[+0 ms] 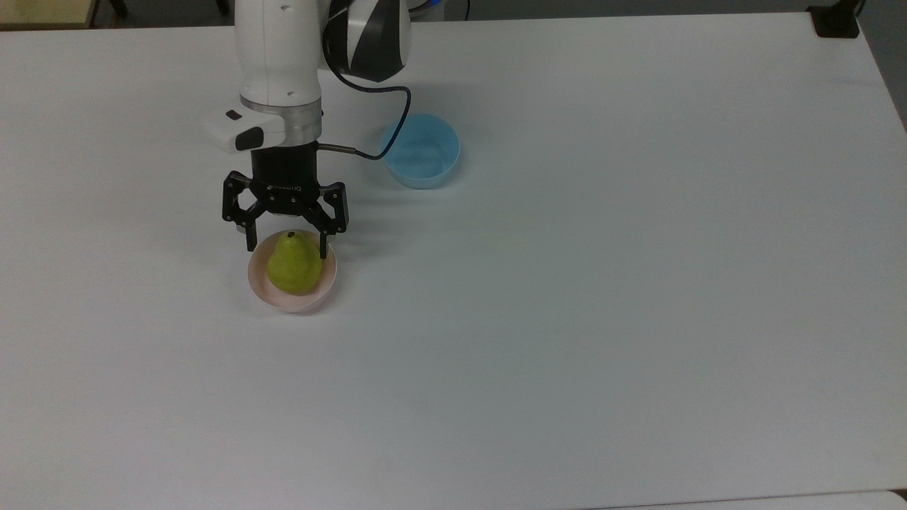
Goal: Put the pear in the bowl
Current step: 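Open the gripper to release the pear in the pink bowl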
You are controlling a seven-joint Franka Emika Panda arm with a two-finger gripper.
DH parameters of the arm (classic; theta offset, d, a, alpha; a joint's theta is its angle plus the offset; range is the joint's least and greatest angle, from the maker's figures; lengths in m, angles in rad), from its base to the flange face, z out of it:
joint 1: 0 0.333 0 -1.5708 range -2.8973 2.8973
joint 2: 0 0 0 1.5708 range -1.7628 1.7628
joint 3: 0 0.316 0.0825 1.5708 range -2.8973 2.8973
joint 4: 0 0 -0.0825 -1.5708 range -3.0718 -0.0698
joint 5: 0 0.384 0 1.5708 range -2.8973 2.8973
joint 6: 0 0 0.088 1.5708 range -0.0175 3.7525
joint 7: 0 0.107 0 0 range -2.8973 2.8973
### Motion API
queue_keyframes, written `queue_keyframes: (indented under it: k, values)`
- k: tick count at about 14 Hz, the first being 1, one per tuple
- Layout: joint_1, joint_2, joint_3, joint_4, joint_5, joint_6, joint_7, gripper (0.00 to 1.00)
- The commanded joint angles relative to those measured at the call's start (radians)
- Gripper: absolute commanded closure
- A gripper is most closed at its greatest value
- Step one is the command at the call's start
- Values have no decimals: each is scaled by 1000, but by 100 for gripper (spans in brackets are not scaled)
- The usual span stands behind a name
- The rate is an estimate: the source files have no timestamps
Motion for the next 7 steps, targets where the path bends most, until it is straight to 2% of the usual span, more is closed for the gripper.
queue_keyframes:
  k: [1, 4, 6, 7]
  values:
    - [36, -48, -9, 15, 20, -37, 64, 0]
    - [58, -85, -8, 64, 20, -177, 106, 0]
    - [72, -101, -8, 140, 18, -332, 127, 0]
    - [79, -99, -8, 214, 20, -450, 153, 0]
